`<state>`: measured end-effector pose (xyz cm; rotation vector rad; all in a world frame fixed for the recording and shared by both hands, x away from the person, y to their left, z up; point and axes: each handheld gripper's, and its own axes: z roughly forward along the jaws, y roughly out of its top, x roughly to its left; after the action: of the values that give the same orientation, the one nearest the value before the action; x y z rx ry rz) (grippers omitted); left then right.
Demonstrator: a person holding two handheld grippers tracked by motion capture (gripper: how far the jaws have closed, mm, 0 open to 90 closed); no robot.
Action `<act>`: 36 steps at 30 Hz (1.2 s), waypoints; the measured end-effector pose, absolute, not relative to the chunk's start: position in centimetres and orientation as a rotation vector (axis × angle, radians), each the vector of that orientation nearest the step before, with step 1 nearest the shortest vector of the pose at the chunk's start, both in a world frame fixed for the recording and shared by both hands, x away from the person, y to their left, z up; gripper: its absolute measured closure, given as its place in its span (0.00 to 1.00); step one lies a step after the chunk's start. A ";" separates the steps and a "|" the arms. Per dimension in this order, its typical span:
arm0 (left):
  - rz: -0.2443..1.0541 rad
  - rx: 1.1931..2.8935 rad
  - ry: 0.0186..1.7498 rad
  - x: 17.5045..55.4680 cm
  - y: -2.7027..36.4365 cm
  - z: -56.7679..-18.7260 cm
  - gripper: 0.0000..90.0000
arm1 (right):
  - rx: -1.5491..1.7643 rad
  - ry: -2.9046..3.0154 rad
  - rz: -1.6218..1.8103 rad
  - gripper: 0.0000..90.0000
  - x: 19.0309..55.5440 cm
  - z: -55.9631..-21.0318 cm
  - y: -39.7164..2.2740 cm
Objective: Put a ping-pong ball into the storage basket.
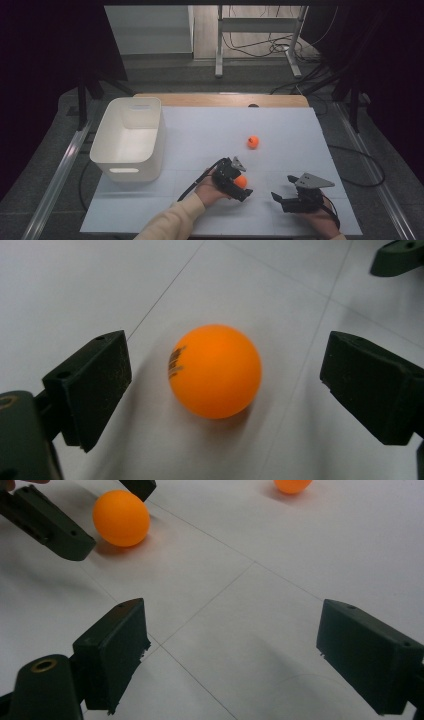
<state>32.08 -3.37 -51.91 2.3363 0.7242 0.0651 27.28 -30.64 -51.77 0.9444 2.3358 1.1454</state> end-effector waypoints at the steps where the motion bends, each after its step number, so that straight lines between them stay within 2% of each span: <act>1: 0.068 2.338 0.731 32.1 -3.4 -52.0 0.11 | 0.944 2.336 1.151 0.15 27.3 -51.8 -30.6; 9: 0.071 2.359 0.736 32.2 -3.3 -52.1 0.20 | 0.942 2.334 1.152 0.15 27.2 -51.7 -30.7; 12: 0.082 2.368 0.744 32.2 -3.3 -52.2 0.28 | 0.942 2.334 1.154 0.15 27.2 -51.7 -30.7; 18: 0.092 2.370 0.725 32.1 -3.1 -52.0 0.50 | 0.944 2.332 1.151 0.15 27.2 -51.7 -30.7; 21: 0.095 2.379 0.708 32.1 -3.1 -51.8 0.56 | 0.947 2.326 1.153 0.15 27.2 -51.7 -30.7; 36: 0.153 2.302 0.686 31.6 -1.8 -50.0 0.56 | 0.949 2.324 1.150 0.15 27.2 -51.7 -30.8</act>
<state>31.59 -1.76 -50.00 2.3022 0.6857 0.1530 27.19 -30.76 -51.67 0.9492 2.3238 1.1497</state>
